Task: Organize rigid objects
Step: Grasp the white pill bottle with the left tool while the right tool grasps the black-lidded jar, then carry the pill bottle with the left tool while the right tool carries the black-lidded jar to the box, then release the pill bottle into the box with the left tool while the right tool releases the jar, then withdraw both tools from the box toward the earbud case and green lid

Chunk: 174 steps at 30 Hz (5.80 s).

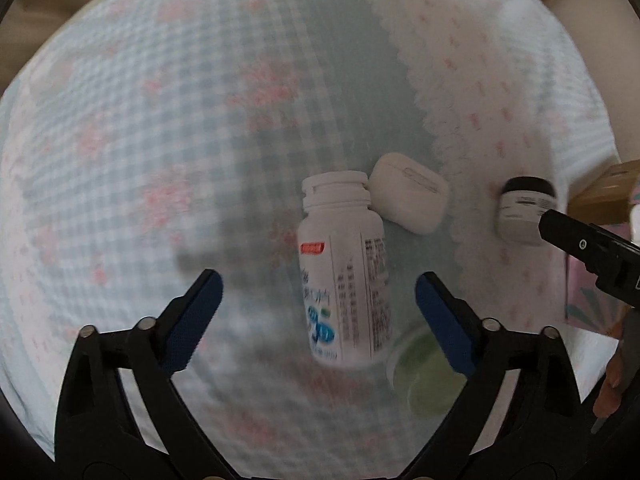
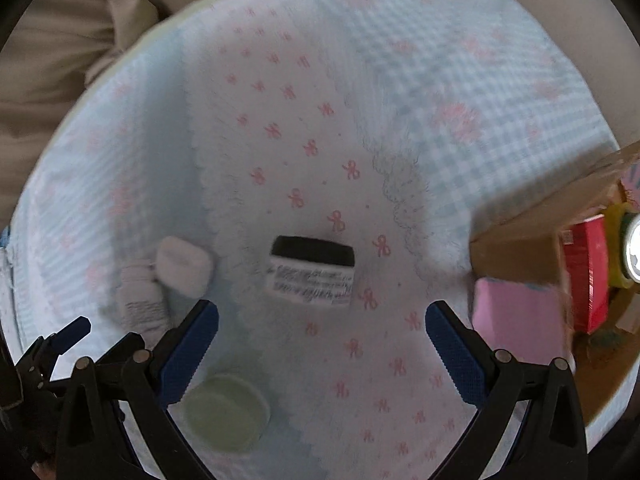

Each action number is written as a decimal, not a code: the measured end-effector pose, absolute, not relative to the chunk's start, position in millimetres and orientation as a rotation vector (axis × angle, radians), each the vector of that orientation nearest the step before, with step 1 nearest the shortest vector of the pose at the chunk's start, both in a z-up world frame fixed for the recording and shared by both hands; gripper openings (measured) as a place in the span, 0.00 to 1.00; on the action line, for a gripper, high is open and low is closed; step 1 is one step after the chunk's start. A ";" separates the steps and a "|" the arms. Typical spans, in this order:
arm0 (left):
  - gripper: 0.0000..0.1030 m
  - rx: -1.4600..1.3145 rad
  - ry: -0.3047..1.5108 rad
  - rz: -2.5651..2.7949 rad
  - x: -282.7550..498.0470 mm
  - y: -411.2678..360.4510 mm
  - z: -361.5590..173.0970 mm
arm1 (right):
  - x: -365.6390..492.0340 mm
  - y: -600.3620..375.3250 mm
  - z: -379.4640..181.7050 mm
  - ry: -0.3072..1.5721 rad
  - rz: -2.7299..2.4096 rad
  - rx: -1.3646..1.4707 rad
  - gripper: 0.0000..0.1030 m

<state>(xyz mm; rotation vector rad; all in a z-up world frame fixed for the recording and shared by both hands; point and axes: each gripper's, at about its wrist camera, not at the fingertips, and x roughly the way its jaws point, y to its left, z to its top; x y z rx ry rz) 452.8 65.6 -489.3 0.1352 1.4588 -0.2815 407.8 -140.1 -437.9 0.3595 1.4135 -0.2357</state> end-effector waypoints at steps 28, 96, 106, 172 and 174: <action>0.47 0.073 1.460 -0.314 457.4 79.2 -513.0 | 434.6 -131.8 -488.0 1.518 -0.226 0.395 0.52; 0.46 -0.032 1.252 -0.390 271.6 -259.0 -295.6 | 258.5 -462.2 -270.0 1.302 -0.052 0.298 0.52; 0.46 0.040 1.346 -0.369 327.9 -301.6 -368.3 | 311.3 -504.0 -339.4 1.380 -0.050 0.269 0.52; 1.00 0.134 1.069 -0.328 254.5 -204.0 -202.3 | 245.7 -416.5 -180.7 1.110 -0.056 0.086 1.00; 1.00 0.145 1.031 -0.328 246.4 -184.1 -188.2 | 234.5 -401.9 -169.8 1.093 -0.058 0.074 1.00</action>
